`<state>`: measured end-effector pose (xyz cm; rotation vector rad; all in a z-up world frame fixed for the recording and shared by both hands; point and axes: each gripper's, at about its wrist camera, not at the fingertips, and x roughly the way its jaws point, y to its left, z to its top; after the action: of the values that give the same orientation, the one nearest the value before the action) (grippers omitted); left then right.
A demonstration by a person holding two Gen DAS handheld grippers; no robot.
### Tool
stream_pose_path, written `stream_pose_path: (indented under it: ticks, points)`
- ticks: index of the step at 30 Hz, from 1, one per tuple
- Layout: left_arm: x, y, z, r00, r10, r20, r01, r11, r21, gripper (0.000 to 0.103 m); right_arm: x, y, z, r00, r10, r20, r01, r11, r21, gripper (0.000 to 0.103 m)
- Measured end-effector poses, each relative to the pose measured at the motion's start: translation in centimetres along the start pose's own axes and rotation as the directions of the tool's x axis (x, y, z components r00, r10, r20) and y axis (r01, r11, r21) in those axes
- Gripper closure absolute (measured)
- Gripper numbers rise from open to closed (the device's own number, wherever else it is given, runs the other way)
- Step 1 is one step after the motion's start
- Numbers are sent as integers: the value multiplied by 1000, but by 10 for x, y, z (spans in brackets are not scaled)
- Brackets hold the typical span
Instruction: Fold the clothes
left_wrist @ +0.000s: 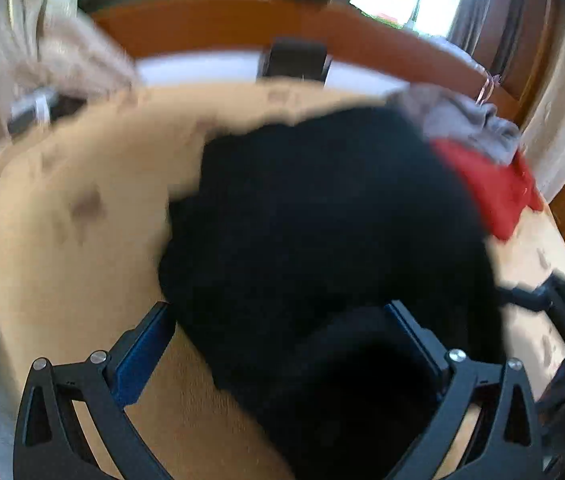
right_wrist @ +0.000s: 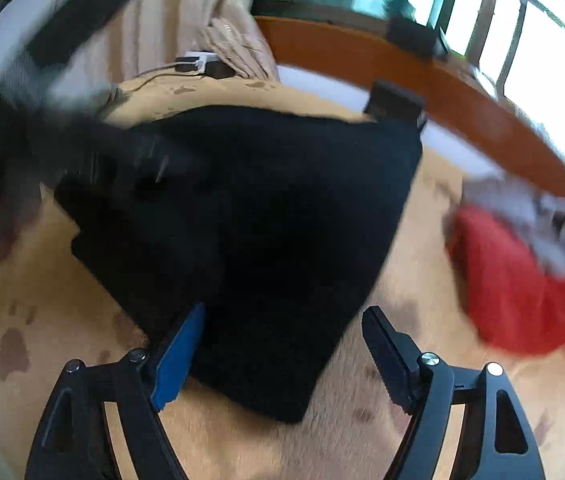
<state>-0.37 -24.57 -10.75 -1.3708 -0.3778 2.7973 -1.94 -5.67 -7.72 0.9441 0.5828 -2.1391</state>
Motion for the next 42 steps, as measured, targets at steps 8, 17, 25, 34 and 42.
stream_pose_path:
  ticks: [8,17,25,34,42]
  points:
    - [-7,0,-13,999,27,27,-27,999,24,0,-8,3,3,1000,0,11,0,997,-71,20]
    - [-55,8,5,980,34,196,-24,998,-53,0,-52,13,38,973,15,230,32,979,-201,20]
    - [-55,0,17,970,73,231,-76,997,5,0,0,37,34,994,74,85,-45,953,-299,19]
    - [-11,8,-11,991,100,89,-102,995,12,0,-7,27,13,990,87,113,-54,963,-264,18]
    - [-7,18,-11,998,34,49,-32,999,-28,0,-20,9,24,980,130,148,-98,974,-205,17]
